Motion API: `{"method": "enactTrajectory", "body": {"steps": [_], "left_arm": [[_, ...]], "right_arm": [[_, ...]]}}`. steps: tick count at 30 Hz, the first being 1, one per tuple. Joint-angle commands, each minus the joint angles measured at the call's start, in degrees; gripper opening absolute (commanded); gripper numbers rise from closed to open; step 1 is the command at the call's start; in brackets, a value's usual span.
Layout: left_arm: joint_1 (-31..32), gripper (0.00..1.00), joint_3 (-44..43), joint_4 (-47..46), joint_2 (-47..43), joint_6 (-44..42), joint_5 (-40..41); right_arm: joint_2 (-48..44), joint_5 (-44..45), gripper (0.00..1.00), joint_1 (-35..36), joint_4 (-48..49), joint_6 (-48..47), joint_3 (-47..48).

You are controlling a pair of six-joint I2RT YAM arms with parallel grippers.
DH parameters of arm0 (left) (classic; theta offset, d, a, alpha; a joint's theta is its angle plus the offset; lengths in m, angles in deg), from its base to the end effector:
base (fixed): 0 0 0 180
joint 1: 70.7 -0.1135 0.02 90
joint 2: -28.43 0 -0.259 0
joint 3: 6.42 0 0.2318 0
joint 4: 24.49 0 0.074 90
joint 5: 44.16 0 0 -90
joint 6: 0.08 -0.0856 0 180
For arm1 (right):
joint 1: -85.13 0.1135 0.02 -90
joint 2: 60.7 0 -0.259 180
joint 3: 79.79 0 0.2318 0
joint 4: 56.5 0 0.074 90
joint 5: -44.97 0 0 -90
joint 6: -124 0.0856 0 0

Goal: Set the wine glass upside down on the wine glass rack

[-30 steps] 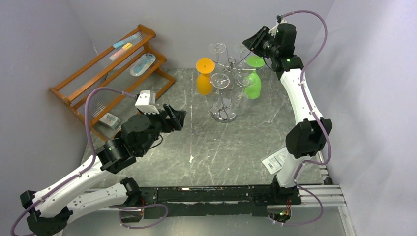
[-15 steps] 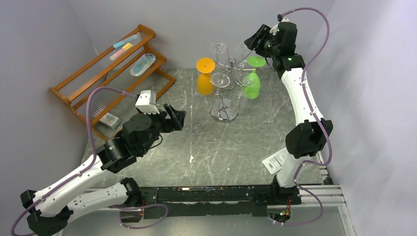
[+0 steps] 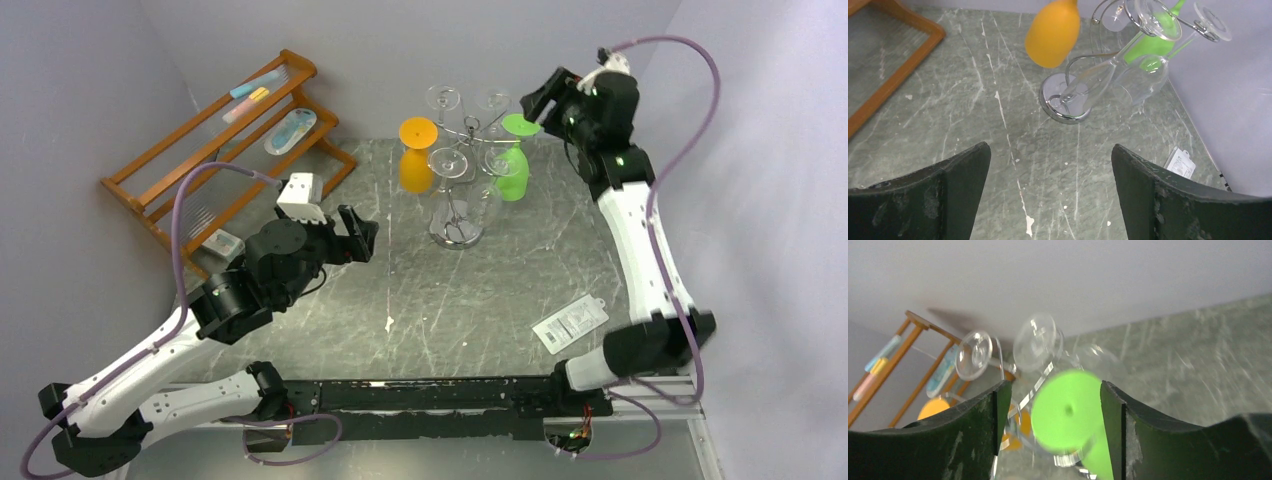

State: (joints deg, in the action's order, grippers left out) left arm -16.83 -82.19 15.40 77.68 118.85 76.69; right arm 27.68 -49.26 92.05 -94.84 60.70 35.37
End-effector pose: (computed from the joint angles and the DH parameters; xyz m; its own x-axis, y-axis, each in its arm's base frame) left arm 0.1545 -0.1371 0.3791 -0.3125 -0.2763 -0.9089 0.2835 0.8860 -0.3668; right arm 0.3723 0.0515 0.4449 -0.2639 0.4193 -0.8686 -0.0820 0.8875 0.4534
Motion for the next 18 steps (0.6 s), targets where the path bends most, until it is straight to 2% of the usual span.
{"method": "enactTrajectory", "body": {"steps": [1, 5, 8, 13, 18], "left_arm": [[0.10, 0.95, -4.08, 4.90, -1.39, -4.04, 2.17], [0.10, 0.96, -7.52, 9.55, -1.92, -5.69, 5.01], [0.10, 0.96, -9.65, 11.93, -2.75, -7.19, 6.48], [0.10, 0.96, -13.58, 15.53, -3.47, -9.74, 7.60], [0.16, 0.96, -18.21, 19.62, -4.27, -11.70, 8.59]], "right_arm": [[-14.16, 6.53, 0.71, -0.15, 0.16, 0.02, -11.74], [-31.52, 7.84, 0.87, -0.13, -0.08, 2.49, -29.02], [-40.79, 10.87, 0.96, -0.06, -6.20, 1.72, -34.22], [-52.50, 18.37, 1.00, -0.15, -18.32, -0.31, -35.05], [-57.97, 20.40, 1.00, -0.15, -27.05, -3.83, -30.40]]}}
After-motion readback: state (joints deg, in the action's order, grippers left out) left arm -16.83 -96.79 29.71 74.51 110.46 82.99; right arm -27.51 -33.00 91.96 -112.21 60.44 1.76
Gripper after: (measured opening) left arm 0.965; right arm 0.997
